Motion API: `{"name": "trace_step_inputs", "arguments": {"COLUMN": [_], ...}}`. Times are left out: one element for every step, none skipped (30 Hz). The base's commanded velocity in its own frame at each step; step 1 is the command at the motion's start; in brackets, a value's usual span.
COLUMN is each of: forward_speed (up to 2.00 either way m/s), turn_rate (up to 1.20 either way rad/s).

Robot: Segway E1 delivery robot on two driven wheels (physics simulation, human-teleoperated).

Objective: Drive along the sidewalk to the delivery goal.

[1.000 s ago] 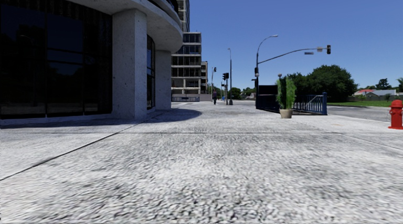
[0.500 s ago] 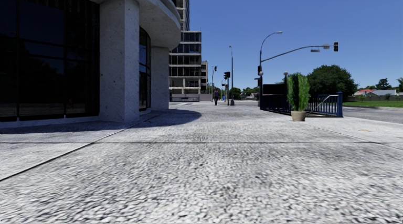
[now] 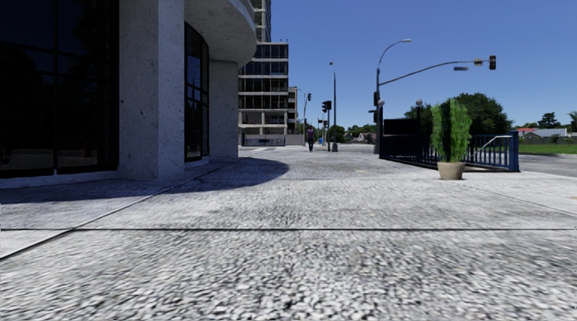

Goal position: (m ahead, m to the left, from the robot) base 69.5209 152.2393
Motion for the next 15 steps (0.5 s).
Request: {"name": "trace_step_inputs", "arguments": {"forward_speed": [2.00, 2.00, 2.00, 2.00, 2.00, 2.00, 2.00, 2.00, 2.00, 2.00, 2.00, 2.00, 2.00, 2.00, 2.00], "turn_rate": [0.00, 0.00, 0.00, 0.00, 0.00, 0.00, 0.00, 0.00, 0.00, -0.01, -0.01, -0.12, -0.18, -0.21, -0.23]}}
